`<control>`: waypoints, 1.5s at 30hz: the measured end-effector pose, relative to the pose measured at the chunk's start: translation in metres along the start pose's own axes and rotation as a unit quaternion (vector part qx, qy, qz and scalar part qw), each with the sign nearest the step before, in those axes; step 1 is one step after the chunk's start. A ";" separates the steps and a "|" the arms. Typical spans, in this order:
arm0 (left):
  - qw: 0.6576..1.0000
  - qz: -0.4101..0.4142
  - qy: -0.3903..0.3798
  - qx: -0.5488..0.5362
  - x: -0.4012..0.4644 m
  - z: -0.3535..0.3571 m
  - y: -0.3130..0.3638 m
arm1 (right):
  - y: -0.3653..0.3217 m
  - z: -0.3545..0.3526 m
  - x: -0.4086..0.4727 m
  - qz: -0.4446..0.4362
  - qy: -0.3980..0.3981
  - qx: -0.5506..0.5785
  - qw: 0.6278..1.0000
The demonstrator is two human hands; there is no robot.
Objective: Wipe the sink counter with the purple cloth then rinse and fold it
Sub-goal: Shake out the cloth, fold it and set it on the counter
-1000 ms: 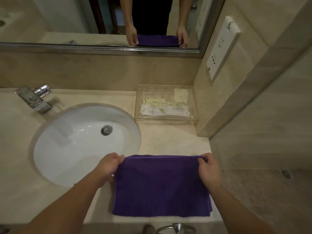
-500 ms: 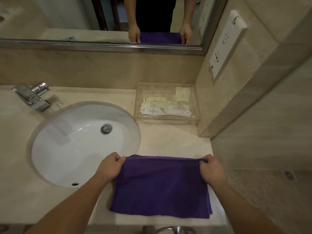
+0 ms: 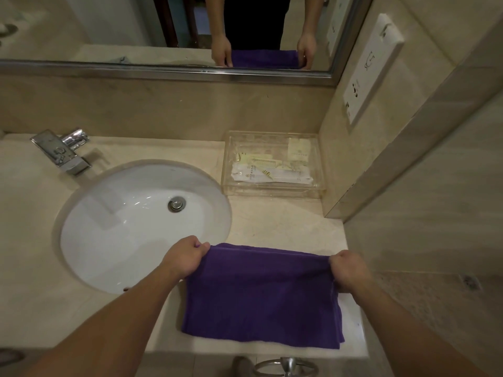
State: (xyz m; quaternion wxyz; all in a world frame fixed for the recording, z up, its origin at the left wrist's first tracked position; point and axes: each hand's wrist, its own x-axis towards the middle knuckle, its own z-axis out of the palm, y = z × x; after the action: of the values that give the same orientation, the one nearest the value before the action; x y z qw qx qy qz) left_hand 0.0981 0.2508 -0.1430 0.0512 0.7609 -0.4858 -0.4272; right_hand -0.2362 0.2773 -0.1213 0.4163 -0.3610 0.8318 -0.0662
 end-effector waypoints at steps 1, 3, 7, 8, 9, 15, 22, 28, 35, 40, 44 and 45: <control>1.000 0.004 0.006 0.006 0.001 0.002 0.001 | 0.000 0.000 0.002 0.005 -0.003 0.001 1.000; 1.000 0.008 0.010 0.007 0.005 0.004 0.002 | -0.001 -0.001 0.003 0.008 -0.014 -0.004 1.000; 1.000 0.013 0.003 -0.002 0.013 0.008 0.006 | 0.003 -0.002 0.005 0.022 -0.020 0.008 1.000; 1.000 0.014 0.002 -0.006 0.014 0.009 0.006 | 0.003 -0.002 0.005 0.023 -0.018 0.012 1.000; 1.000 0.014 0.002 -0.008 0.016 0.010 0.005 | 0.003 -0.002 0.006 0.025 -0.018 0.015 0.999; 1.000 0.014 0.020 -0.017 0.022 0.017 0.001 | 0.002 -0.003 0.007 0.033 -0.025 0.032 0.999; 0.999 0.035 0.020 -0.010 0.022 0.020 0.005 | 0.003 -0.001 0.010 0.033 -0.014 0.032 0.999; 0.996 0.075 0.021 -0.044 0.020 0.018 0.004 | 0.013 0.005 0.018 0.023 0.001 0.024 0.999; 0.995 0.090 0.013 -0.040 0.027 0.023 0.003 | 0.009 0.004 0.012 0.021 0.014 -0.016 1.000; 0.997 0.074 0.011 -0.037 0.029 0.022 0.002 | 0.017 0.008 0.010 -0.018 0.044 -0.053 0.997; 0.996 0.062 -0.022 -0.058 0.030 0.014 0.005 | 0.029 0.016 0.007 -0.069 0.102 -0.116 0.986; 0.996 0.059 -0.036 -0.053 0.032 0.012 0.005 | 0.032 0.017 0.006 -0.079 0.104 -0.144 0.981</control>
State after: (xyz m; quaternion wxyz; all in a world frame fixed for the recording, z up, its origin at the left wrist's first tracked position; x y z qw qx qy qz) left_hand 0.0916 0.2273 -0.1667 0.0992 0.7113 -0.5077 -0.4759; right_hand -0.2433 0.2999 -0.1488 0.2646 -0.4730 0.8403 -0.0154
